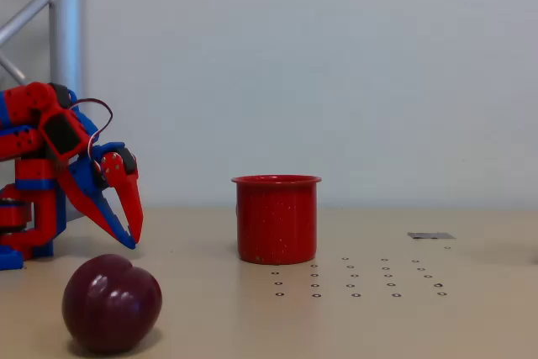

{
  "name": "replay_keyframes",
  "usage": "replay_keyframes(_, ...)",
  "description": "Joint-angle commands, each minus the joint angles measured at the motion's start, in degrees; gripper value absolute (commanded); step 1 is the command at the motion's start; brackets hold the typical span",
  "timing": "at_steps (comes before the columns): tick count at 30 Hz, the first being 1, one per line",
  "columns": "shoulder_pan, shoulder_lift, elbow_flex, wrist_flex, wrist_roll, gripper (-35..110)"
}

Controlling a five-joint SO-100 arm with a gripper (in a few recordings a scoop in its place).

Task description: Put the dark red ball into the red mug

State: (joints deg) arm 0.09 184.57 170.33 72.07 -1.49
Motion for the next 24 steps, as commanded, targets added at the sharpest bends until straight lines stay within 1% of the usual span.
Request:
replay_keyframes(1,1.1,4.3,0.9,0.1,0.4,-2)
replay_keyframes(17,1.6,4.2,0.8,0.2,-0.3,-2)
replay_keyframes(19,4.3,2.0,0.2,-1.1,-4.0,-2)
replay_keyframes(20,6.2,0.2,-0.8,-2.0,-7.6,-2)
replay_keyframes(23,11.8,-6.1,-6.4,-4.0,-28.7,-2)
replay_keyframes(24,13.4,-7.6,-9.3,-3.7,-32.3,-2)
